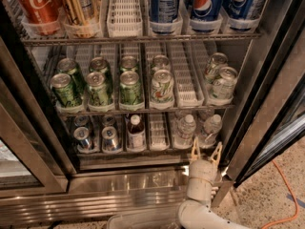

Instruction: Pick water bottle from bottom shelf of fridge

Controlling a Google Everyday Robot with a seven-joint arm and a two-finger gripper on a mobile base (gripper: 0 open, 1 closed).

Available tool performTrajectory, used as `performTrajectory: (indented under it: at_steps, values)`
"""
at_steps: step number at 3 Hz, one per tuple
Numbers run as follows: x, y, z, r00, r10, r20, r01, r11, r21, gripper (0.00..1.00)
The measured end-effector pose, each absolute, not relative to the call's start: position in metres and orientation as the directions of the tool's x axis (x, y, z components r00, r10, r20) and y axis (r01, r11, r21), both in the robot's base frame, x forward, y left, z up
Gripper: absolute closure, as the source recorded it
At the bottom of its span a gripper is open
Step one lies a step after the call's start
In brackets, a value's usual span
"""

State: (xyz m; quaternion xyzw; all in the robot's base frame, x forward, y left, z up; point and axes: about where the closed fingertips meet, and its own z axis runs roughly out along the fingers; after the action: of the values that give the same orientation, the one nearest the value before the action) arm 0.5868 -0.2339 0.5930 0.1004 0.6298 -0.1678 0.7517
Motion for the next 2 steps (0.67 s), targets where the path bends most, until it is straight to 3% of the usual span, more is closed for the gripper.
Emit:
performTrajectory:
  at_steps: [2]
  values:
    - [0.6017, -0.2342, 0.5917, 0.156, -0.118, -0.981, 0.402, 0.914, -0.046, 0.34]
